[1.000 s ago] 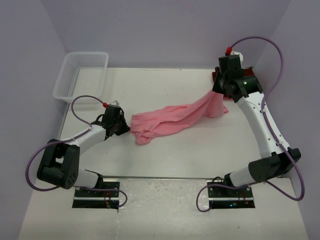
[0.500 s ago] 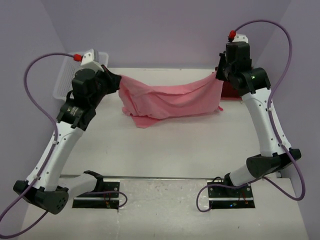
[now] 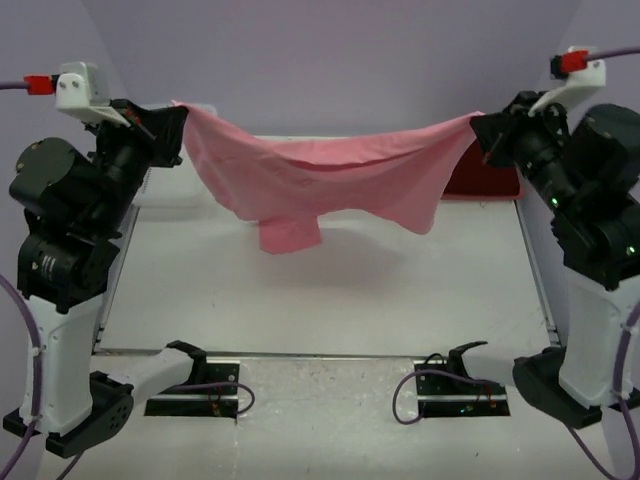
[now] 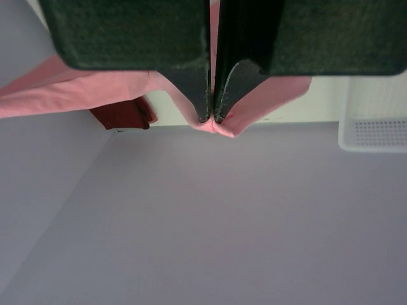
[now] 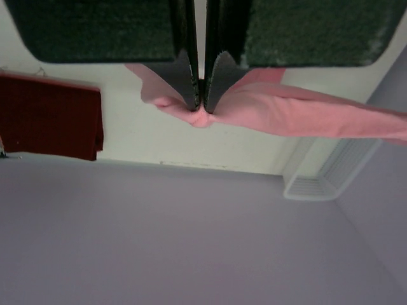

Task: Fold and stack the t-shirts
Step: Flatten out the tshirt

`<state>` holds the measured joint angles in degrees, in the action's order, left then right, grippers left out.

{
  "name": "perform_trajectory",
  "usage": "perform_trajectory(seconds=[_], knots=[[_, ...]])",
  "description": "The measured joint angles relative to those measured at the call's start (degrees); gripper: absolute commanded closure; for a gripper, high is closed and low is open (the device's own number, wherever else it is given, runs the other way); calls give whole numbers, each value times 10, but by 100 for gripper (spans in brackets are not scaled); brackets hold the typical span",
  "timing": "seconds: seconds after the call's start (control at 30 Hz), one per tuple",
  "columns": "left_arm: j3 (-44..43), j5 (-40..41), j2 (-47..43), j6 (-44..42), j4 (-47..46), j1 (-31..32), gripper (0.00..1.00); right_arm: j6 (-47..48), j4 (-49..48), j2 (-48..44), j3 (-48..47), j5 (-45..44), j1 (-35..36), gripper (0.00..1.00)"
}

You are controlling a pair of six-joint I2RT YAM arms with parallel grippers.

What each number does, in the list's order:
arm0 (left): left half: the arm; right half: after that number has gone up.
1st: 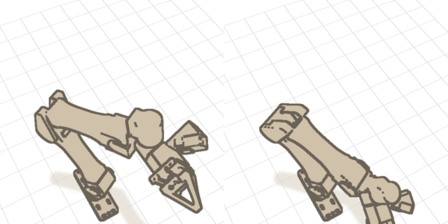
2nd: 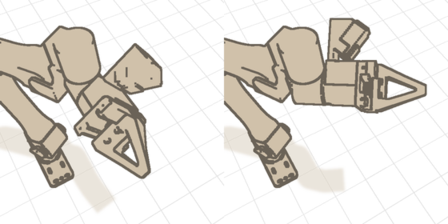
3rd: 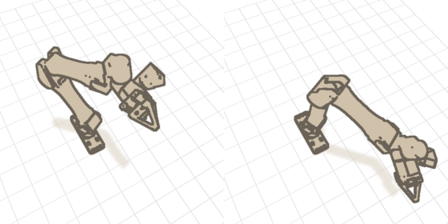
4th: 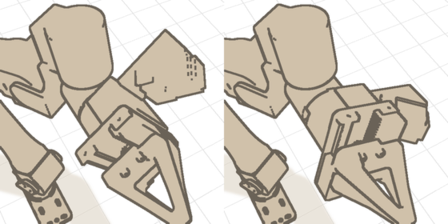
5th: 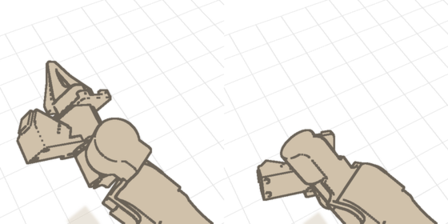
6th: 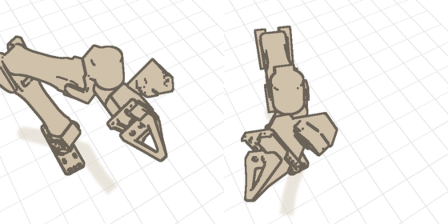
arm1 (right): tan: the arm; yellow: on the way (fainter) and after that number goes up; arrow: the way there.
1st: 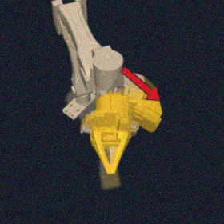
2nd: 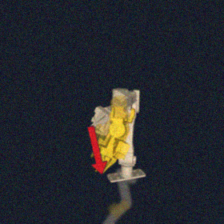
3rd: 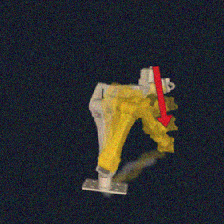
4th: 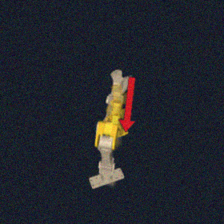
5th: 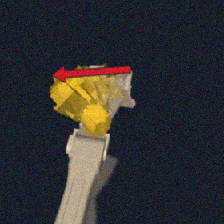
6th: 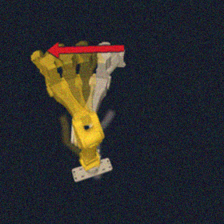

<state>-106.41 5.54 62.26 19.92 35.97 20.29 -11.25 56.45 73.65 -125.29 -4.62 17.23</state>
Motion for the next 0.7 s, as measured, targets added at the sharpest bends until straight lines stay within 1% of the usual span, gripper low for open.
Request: perform_trajectory(seconds=[0.1,0.33,0.47,0.6,0.67,0.7], knots=[[-29,-14,-34,-13,9,0,100,2,-2,-71,-2,58,0,100],[-118,-52,-104,-25,9,0,100,3,-12,-188,-32,176,1,100],[-162,-73,-113,-26,4,0,100,-5,-17,-240,-6,225,1,100],[-186,-93,-103,-25,6,0,100,-24,-20,-251,22,253,1,100],[-187,-101,-88,-25,4,0,100,-35,-32,-253,62,256,1,100],[-176,-103,-81,-24,-1,0,100,-43,-41,-256,98,256,1,100]])
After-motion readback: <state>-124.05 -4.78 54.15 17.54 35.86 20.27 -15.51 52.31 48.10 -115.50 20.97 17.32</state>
